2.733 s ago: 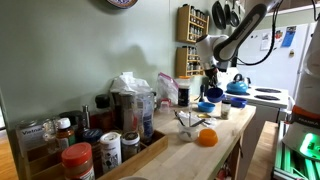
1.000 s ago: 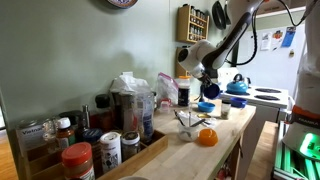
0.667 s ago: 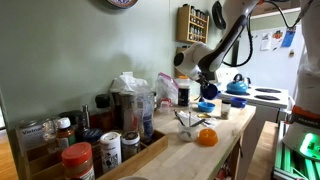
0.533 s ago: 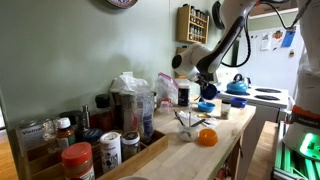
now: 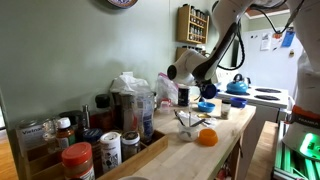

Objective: Pour the contents from the furthest cup into the blue bowl

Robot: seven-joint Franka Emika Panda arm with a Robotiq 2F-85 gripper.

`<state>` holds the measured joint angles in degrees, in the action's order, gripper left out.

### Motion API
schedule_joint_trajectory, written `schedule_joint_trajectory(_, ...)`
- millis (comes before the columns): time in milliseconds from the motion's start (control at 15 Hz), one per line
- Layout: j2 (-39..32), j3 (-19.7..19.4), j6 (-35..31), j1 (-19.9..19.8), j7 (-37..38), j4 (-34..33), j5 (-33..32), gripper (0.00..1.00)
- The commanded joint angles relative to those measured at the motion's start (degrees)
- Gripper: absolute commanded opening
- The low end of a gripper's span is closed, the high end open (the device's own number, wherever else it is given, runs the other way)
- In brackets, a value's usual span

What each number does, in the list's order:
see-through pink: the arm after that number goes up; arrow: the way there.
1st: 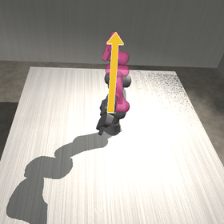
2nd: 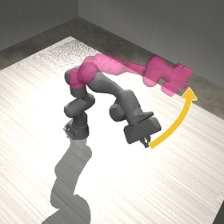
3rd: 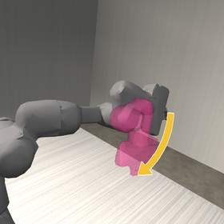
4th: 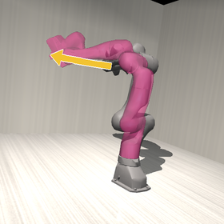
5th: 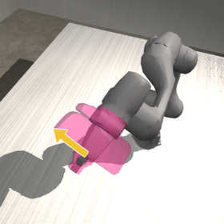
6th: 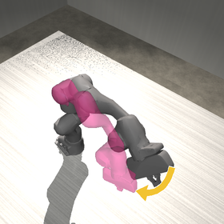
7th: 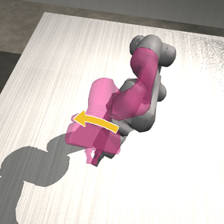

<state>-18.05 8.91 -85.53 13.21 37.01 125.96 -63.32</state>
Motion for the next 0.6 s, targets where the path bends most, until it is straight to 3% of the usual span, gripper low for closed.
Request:
schedule_joint_trajectory(0,-2.5,0.1,4.8,0.9,1.1,-1.7,-2.3,0.01)
schedule_joint_trajectory(533,-5.7,-0.5,10.1,0.6,1.6,-3.0,-6.5,0.01)
